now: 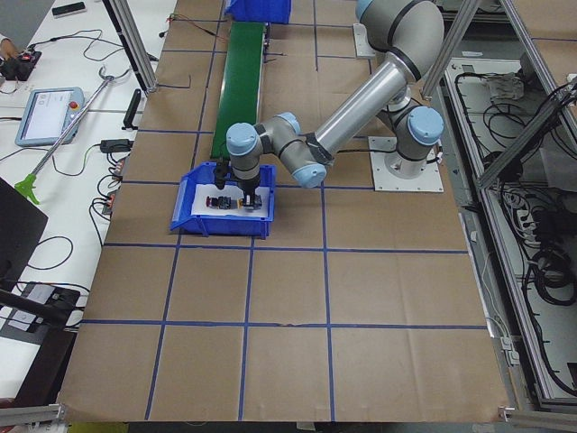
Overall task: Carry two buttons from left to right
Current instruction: 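Lower the left gripper into the bin and grasp the yellow button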
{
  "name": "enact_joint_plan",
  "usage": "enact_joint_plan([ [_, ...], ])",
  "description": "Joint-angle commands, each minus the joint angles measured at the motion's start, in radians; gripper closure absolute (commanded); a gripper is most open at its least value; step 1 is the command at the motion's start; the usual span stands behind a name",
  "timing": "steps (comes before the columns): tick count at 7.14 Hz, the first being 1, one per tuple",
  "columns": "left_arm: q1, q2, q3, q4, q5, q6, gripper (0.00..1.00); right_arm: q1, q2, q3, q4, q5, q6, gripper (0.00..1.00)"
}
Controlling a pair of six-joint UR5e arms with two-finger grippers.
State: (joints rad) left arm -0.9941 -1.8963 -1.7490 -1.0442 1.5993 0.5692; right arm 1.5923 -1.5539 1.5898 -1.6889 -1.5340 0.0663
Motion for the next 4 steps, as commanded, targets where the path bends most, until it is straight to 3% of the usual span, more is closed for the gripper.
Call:
enact_joint_plan([
  [1, -0.004, 0.058, 0.128, -0.179, 0.028, 0.012, 0.88, 0.000, 0.000, -0.001, 0.000, 0.000, 0.001, 0.00],
  [4, -0.139, 0.034, 0.339, -0.380, 0.028, 0.005, 0.88, 0.000, 0.000, -0.001, 0.000, 0.000, 0.001, 0.00],
])
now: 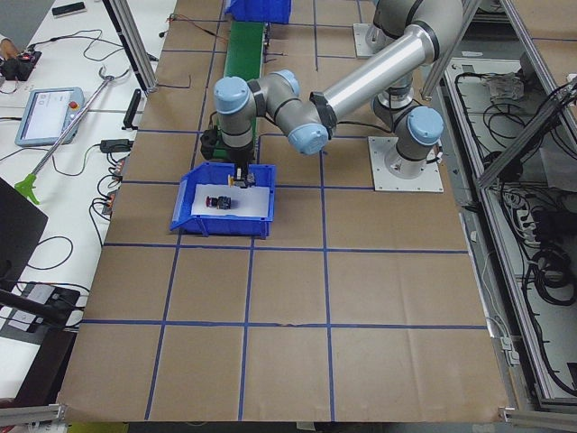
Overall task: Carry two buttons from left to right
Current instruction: 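Lower the left gripper into the bin and grasp the yellow button, then carry the yellow button with the left gripper onto the green conveyor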
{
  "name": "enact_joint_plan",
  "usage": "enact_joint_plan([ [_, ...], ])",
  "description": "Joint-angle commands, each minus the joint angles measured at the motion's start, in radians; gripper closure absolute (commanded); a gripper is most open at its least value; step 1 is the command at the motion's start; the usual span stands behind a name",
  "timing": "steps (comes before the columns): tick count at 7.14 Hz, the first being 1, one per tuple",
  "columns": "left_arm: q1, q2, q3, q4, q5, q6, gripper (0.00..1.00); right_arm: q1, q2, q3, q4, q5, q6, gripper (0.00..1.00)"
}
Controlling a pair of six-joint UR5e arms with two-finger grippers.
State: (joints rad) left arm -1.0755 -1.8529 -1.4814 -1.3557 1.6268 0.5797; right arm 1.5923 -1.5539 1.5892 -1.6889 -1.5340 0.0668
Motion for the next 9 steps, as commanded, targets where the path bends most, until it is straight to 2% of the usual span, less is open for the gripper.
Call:
enact_joint_plan([
  [1, -0.119, -0.022, 0.090, -0.071, -0.004, -0.058, 0.88, 0.000, 0.000, 0.000, 0.000, 0.000, -0.001, 0.00],
  [3, -0.266, -0.029, 0.089, -0.057, -0.001, -0.144, 0.88, 0.000, 0.000, 0.000, 0.000, 0.000, -0.001, 0.00],
  [6, -0.463, -0.100, 0.072, -0.018, -0.008, -0.432, 0.88, 0.000, 0.000, 0.000, 0.000, 0.000, 0.001, 0.00],
  [8, -0.507, -0.181, 0.040, 0.119, -0.010, -0.426, 0.88, 0.000, 0.000, 0.000, 0.000, -0.002, -0.001, 0.00],
  [9, -0.509, -0.195, 0.020, 0.144, -0.011, -0.422, 0.88, 0.000, 0.000, 0.000, 0.000, 0.000, -0.001, 0.00],
])
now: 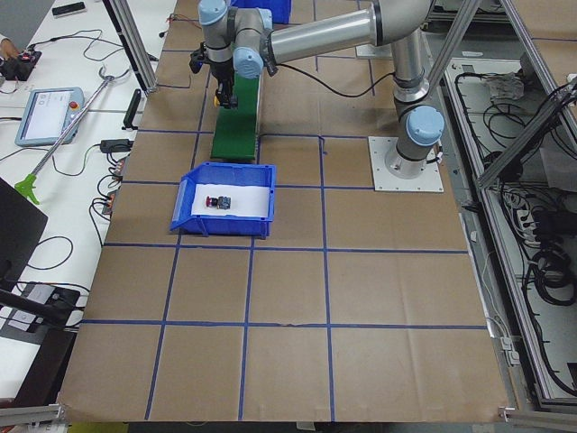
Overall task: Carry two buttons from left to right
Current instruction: 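Carry the yellow button with the left gripper onto the green conveyor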
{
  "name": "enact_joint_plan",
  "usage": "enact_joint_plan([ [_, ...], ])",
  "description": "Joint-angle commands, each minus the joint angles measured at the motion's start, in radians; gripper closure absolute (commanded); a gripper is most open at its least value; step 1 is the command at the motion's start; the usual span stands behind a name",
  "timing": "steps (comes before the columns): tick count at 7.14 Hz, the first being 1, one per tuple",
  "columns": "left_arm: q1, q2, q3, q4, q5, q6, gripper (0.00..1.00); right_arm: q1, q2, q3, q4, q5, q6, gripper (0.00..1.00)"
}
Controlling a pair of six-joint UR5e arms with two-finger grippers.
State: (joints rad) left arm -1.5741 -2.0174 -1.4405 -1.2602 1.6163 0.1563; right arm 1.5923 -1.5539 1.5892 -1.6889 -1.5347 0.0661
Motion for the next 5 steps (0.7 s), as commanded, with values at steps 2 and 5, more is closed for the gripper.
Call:
enact_joint_plan([
  [2, -0.004, -0.034, -0.105, 0.147, 0.001, 0.018, 0.88, 0.000, 0.000, 0.000, 0.000, -0.001, 0.000, 0.00],
  [5, 0.000, -0.029, -0.169, 0.220, -0.001, 0.015, 0.21, 0.000, 0.000, 0.000, 0.000, 0.001, 0.000, 0.00],
])
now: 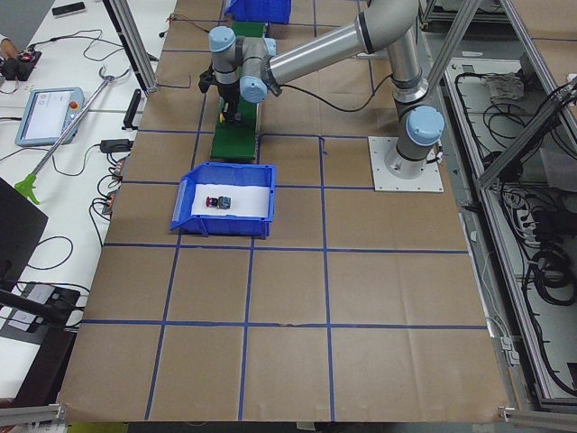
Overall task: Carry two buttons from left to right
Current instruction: 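Carry the yellow button with the left gripper onto the green conveyor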
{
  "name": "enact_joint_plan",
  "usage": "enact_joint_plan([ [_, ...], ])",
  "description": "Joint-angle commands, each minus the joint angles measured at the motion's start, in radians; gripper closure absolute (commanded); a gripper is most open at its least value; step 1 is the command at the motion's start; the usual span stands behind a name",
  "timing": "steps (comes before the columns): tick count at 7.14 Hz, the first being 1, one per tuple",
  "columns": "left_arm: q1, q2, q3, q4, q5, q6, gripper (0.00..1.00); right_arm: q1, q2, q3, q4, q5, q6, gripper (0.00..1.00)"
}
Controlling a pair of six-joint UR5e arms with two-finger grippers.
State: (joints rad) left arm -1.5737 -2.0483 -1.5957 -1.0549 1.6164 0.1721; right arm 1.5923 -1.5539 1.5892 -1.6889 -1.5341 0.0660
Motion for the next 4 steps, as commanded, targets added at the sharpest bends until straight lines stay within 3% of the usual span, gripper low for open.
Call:
enact_joint_plan([
  [1, 0.001, 0.017, -0.006, 0.012, 0.002, -0.005, 0.00, 0.000, 0.000, 0.000, 0.000, 0.000, 0.001, 0.00],
  [3, 0.006, 0.069, 0.042, -0.084, 0.007, -0.005, 0.00, 0.000, 0.000, 0.000, 0.000, 0.000, 0.000, 0.00],
  [4, 0.009, 0.120, 0.084, -0.205, 0.005, -0.003, 0.00, 0.000, 0.000, 0.000, 0.000, 0.000, 0.000, 0.00],
])
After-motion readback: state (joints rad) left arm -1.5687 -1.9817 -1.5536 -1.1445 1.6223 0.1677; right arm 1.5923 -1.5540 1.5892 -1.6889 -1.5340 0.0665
